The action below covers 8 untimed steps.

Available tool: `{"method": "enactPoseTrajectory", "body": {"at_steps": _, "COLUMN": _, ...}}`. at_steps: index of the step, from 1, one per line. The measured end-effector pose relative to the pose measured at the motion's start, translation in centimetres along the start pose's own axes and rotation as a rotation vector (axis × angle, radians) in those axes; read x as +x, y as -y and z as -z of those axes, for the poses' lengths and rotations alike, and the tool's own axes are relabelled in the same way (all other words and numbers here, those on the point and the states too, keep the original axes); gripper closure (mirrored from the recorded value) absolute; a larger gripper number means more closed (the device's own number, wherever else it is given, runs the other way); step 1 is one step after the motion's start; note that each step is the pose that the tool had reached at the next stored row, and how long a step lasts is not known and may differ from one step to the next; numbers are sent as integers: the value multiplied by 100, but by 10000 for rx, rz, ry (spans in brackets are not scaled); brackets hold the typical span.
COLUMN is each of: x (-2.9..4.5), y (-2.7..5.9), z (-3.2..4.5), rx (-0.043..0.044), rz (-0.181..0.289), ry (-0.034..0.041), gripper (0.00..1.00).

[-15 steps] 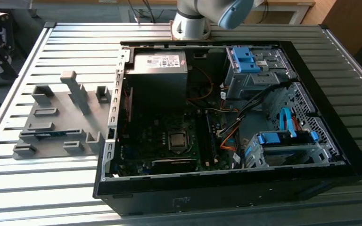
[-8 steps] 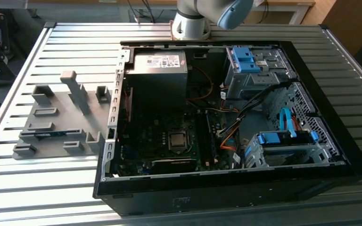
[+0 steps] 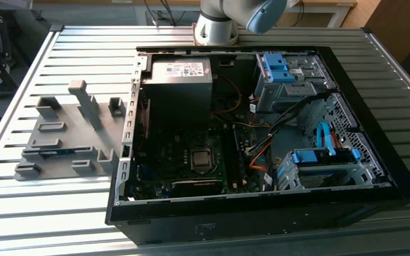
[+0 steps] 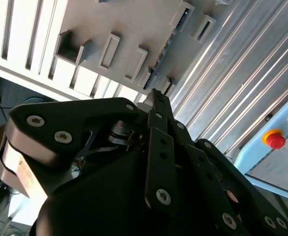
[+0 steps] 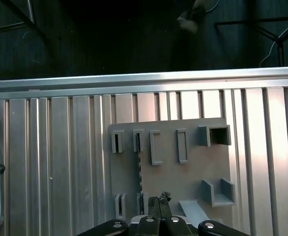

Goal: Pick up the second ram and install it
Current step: 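Pick up the second ram and move it above second insertion slot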

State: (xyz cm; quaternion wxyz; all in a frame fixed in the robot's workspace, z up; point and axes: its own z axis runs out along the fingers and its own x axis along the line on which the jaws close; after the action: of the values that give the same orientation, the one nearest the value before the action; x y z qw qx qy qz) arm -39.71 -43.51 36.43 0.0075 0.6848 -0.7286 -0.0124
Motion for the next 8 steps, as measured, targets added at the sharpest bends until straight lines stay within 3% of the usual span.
{"method": "enactPoseTrajectory", "body": {"at_steps": 2, "x": 1, "y": -5, "z": -9, "rx": 51, "rz": 3, "ry": 47, "gripper": 89}}
{"method": "enactPoseTrajectory", "body": {"at_steps": 8, "x": 1, "y": -6, "z": -16, "rx": 54, "rz": 3, "ry": 55, "gripper": 59}}
